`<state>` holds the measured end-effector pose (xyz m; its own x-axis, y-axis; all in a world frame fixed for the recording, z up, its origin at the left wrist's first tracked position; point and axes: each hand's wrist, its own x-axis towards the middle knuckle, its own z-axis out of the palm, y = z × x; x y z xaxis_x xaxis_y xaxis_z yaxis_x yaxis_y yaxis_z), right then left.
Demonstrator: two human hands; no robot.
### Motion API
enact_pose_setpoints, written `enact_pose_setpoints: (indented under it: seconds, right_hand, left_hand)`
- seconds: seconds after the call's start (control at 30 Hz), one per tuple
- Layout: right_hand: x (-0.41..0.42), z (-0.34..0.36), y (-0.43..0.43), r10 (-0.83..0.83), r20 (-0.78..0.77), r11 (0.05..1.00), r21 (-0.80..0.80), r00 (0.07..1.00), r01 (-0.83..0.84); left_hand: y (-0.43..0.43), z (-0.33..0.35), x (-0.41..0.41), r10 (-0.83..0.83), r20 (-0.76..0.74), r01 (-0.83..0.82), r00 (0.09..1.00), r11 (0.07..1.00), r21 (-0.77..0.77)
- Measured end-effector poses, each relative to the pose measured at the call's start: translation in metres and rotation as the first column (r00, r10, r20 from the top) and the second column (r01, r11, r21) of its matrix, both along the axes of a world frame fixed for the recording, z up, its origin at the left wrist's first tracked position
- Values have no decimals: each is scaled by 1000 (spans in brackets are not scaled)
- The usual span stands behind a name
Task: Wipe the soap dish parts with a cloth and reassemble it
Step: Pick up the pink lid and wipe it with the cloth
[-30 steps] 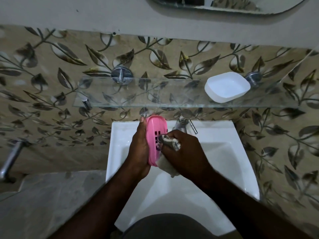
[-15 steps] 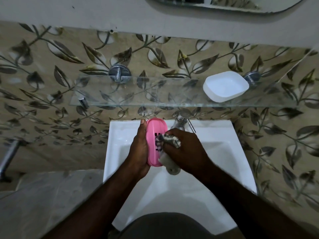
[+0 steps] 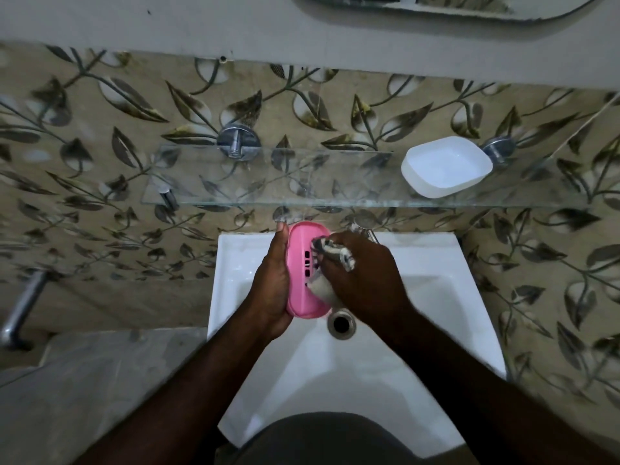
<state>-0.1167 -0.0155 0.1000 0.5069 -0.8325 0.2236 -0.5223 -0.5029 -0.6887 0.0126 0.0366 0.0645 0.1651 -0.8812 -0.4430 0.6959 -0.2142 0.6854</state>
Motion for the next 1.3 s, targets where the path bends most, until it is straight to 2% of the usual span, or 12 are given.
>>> enact_pose_setpoints:
  seconds: [0.13,0.27,0.37,0.53,0.7,0.77,0.87,0.97,1.07,1.13,1.2,1.3]
  right_hand:
    - [-12,-8,29,213,-23,975,75,977,-211]
    - [0,0,-6,-8,11,994,-109,1000,9]
    - [8,3,-21,-73,-46,989,-128,996,67]
    - [-3,-18,-11,-151,-72,984,83,986,157]
    - [-12,-24,14,43,-136,960,280,990,-4]
    - [-15,-19,22,101,-46,891,449,994,-70]
    - [-14,-4,31,71,153,692,704,986,-159]
    - [-2,5,33,10,220,592,785,976,-183]
    - [10,11,25,-31,269,701,692,963,-171]
    - [18,13,14,-55,288,831,544,956,-116]
    - [25,13,2,-78,270,932,362,960,-26]
    - [27,6,-13,-61,216,985,170,974,24]
  left_hand:
    - [-2,0,4,9,-28,-9,1000,1000,24]
    - [-3,-5,-17,-58,-65,57,996,998,-20]
    - [-6,2,-15,-37,-40,35,999,999,-42]
    - [-1,-1,-4,-15,108,14,994,1000,11]
    - [3,-5,-1,70,136,-77,988,996,51]
    - [1,-4,1,101,166,-107,981,994,29]
    - [1,-4,-3,152,150,-157,977,987,24]
    - [-2,-5,-5,200,77,-203,977,979,33]
    - [-3,-5,-6,172,-1,-172,985,984,44]
    - [-2,-5,-9,87,-13,-87,996,996,29]
    - [-1,-6,-14,96,5,-96,995,995,2]
    - [2,-4,-14,149,78,-145,986,988,-51]
